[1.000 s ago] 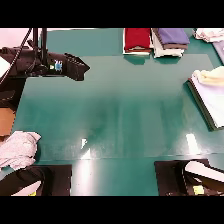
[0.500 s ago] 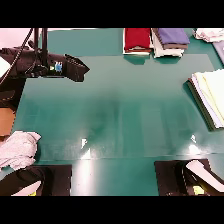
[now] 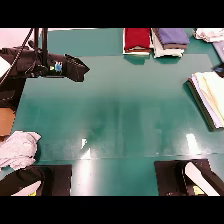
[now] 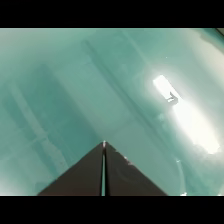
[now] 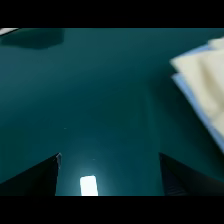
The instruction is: Fold the shirts.
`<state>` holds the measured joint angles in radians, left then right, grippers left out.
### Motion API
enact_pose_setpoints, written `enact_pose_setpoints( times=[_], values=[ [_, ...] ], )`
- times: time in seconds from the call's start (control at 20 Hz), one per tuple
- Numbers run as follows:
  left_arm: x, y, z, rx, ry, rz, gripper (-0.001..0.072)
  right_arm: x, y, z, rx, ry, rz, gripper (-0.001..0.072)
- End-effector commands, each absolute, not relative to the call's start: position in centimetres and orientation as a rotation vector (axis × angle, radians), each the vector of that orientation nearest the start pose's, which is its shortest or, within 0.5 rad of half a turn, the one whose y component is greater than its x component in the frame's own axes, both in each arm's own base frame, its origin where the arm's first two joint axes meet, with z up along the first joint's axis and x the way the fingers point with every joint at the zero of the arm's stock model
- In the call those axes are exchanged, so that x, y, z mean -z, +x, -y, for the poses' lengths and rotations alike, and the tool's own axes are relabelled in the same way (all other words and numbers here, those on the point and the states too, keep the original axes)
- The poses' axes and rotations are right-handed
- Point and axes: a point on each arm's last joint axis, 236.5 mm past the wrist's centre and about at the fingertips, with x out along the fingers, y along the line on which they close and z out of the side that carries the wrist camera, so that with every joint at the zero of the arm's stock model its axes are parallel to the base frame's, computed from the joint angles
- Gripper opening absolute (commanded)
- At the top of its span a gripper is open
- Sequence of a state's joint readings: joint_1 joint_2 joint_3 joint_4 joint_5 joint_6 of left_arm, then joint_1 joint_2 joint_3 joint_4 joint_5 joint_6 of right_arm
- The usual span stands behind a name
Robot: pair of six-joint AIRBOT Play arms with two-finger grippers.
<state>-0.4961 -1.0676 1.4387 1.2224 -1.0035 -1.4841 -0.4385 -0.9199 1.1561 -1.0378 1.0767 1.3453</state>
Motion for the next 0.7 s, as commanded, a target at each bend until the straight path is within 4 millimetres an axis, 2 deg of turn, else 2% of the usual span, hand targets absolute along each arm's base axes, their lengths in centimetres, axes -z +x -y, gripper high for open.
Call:
enact_pose_setpoints(
  times=[0.0, 0.05, 0.2, 0.25, 0.35, 0.65],
  values=[
    [-24.6, 34.2, 26.3, 0.730, -0.035, -0.654, 0.0031, -20.1, 38.8, -6.0, -0.296, 0.305, -0.649, 0.0679],
    [-24.5, 34.2, 26.3, 0.730, -0.035, -0.654, 0.0031, -20.6, 38.8, -8.4, -0.349, 0.285, -0.629, 0.0585],
    [-24.6, 34.2, 26.3, 0.730, -0.035, -0.654, 0.0030, -21.5, 38.1, -13.2, -0.460, 0.251, -0.603, 0.0107],
    [-24.6, 34.2, 26.3, 0.730, -0.035, -0.654, 0.0030, -21.5, 37.8, -14.3, -0.487, 0.243, -0.603, 0.0017],
    [-24.6, 34.2, 26.3, 0.730, -0.035, -0.654, 0.0031, -21.4, 37.3, -15.3, -0.515, 0.234, -0.613, 0.0016],
    [-24.6, 34.2, 26.3, 0.730, -0.035, -0.654, 0.0031, -21.3, 37.2, -15.4, -0.518, 0.235, -0.619, 0.0016]
  ],
)
